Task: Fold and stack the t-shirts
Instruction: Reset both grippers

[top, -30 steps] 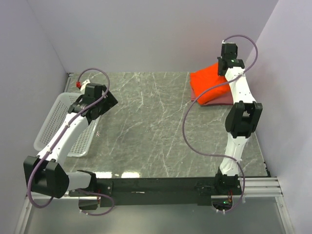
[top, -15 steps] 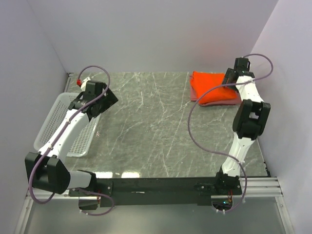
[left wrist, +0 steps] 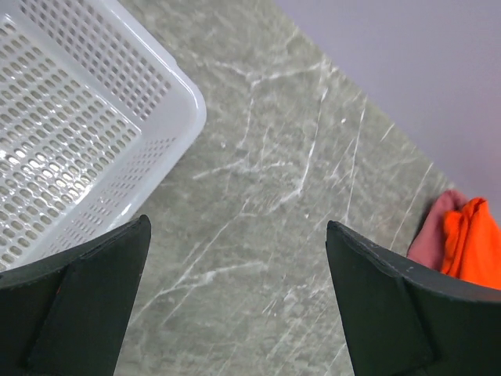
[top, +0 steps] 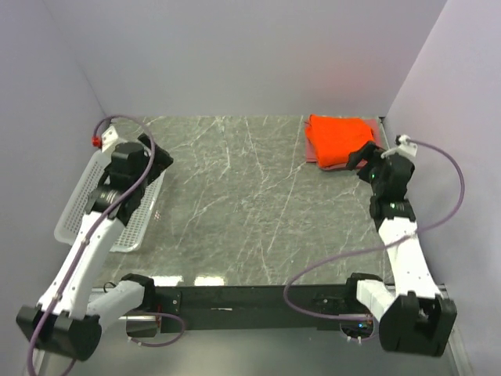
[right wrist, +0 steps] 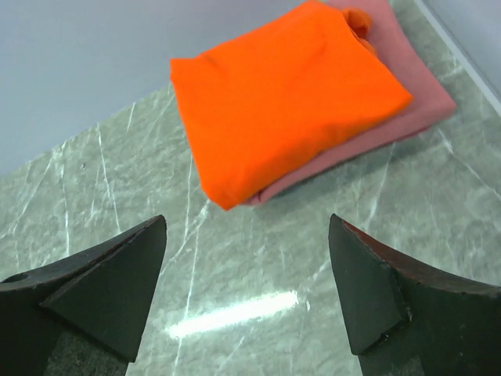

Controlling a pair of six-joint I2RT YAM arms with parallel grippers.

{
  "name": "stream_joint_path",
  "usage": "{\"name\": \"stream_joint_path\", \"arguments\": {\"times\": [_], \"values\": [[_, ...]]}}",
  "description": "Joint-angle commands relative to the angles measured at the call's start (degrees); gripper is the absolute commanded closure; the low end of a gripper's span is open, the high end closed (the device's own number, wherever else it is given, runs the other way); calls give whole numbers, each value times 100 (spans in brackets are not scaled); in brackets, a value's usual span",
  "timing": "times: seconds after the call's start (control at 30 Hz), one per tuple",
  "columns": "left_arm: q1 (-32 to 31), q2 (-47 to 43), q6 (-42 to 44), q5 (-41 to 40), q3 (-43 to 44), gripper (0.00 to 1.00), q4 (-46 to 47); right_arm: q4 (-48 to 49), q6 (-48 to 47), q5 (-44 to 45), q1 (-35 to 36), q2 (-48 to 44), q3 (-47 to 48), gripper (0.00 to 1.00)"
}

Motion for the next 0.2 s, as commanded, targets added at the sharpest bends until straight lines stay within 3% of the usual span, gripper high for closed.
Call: {"name": "stream_joint_path", "arguments": {"times": [0.0,0.17], "values": [[20,-468,-92,-442,-407,1,408,461,287,280,-27,-494,-534,10],[20,-969,-119,-618,-785,1,654,855,392,334,-36,-1224,-992,8]]}}
